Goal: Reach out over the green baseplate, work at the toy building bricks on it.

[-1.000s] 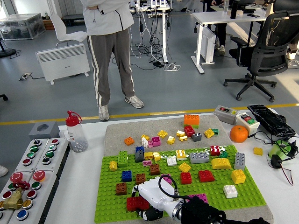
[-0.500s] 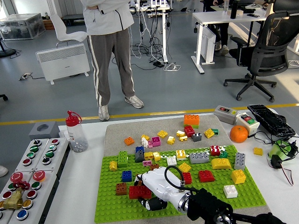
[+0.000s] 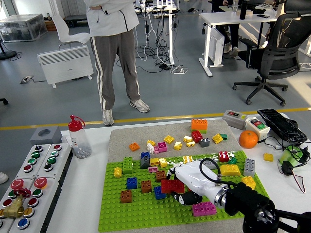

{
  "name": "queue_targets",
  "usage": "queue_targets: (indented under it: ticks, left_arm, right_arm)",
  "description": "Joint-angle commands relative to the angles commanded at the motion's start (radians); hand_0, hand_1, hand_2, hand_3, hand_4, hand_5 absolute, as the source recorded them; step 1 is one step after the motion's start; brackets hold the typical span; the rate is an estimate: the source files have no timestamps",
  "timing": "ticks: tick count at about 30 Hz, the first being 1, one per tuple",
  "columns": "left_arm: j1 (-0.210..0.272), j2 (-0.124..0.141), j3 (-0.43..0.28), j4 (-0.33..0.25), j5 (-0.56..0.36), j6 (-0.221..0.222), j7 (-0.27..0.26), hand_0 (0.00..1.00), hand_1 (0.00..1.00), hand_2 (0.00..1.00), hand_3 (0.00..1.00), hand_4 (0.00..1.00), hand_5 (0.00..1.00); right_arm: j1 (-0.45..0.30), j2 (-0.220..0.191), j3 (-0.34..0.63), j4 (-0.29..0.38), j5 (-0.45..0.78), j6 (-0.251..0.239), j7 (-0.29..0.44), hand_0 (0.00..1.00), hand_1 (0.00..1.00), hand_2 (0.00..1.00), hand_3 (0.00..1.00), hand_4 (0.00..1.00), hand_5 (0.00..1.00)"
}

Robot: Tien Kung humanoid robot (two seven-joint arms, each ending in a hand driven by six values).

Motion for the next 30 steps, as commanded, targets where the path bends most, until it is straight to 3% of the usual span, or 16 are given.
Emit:
queue_targets:
  ticks: [6,12,30]
  left_arm:
    - [0.001,-0.001,-0.002,0.0,0.0,0.0,0.0,0.666,0.61,0.556,0.441,0.24,0.998]
    - [0.002,-0.003,0.0,0.0,0.0,-0.002,0.001,0.667,0.609,0.56,0.444,0.241,0.998]
    - [0.005,-0.007,0.0,0.0,0.004,-0.003,0.004,0.664,0.611,0.562,0.447,0.239,0.998]
  right_arm:
    - [-0.035,-0.104,0.009,0.034,0.015,-0.016,0.026,0.396,0.466,0.512,0.547,0.518,0.124]
    - [-0.07,-0.157,0.009,0.056,0.024,-0.028,0.031,0.413,0.465,0.513,0.544,0.51,0.131]
    - [-0.099,-0.185,-0.031,0.066,0.048,-0.048,0.059,0.414,0.47,0.515,0.542,0.489,0.137]
